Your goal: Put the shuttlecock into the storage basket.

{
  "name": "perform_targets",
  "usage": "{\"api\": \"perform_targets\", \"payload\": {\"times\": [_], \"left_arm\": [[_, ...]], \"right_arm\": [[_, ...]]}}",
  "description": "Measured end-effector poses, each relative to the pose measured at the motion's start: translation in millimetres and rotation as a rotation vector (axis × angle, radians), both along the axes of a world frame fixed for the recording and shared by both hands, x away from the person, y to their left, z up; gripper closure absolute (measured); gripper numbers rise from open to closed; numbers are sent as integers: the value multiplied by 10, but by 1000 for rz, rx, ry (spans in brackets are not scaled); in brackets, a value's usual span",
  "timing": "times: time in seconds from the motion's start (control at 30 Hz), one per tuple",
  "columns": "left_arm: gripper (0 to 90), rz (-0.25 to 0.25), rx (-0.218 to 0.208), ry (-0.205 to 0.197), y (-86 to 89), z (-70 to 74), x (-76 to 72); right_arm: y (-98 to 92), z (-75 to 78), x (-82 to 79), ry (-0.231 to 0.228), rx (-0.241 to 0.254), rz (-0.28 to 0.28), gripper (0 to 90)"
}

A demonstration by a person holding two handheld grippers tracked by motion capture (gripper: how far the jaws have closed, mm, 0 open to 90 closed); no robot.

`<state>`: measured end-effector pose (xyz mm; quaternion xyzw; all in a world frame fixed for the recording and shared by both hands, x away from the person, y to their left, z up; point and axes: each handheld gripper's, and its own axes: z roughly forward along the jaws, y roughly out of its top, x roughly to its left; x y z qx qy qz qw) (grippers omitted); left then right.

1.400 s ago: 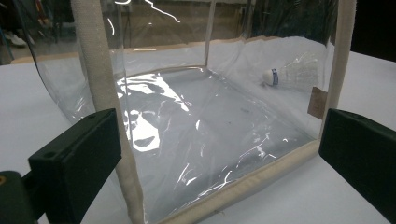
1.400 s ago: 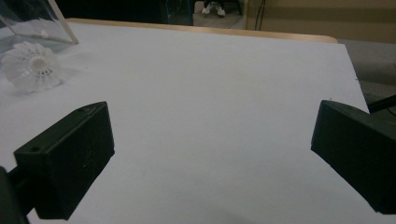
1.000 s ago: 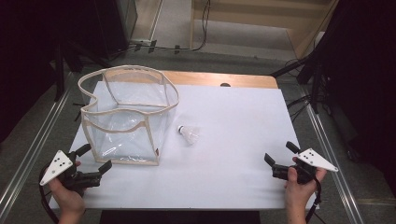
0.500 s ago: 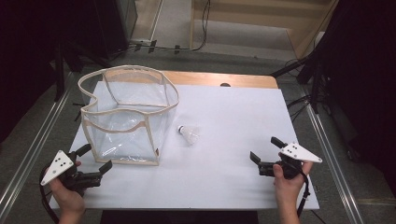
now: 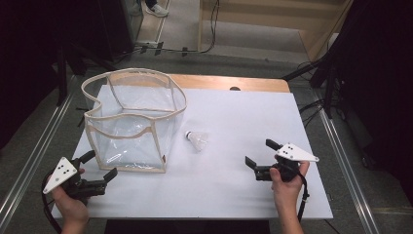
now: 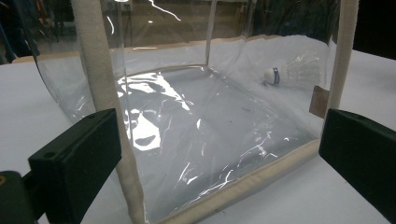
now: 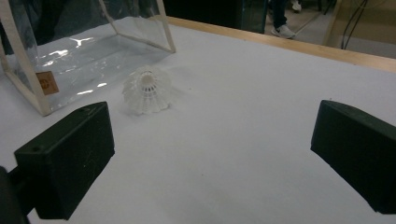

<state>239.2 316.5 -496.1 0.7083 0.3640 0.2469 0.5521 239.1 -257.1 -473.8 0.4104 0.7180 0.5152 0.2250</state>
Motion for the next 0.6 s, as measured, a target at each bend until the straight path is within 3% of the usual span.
{"api": "perform_targets", "payload": {"times": [0.47, 0.5, 0.6], "left_arm": [[0, -6, -6, 1, 11, 3, 1], [0, -6, -5, 2, 11, 3, 1], [0, -4, -7, 0, 6, 1, 2]], "right_arm": [[368, -31, 157, 25, -21, 67, 0], [406, -35, 182, 22, -17, 63, 50], [463, -43, 219, 25, -10, 70, 52]]}}
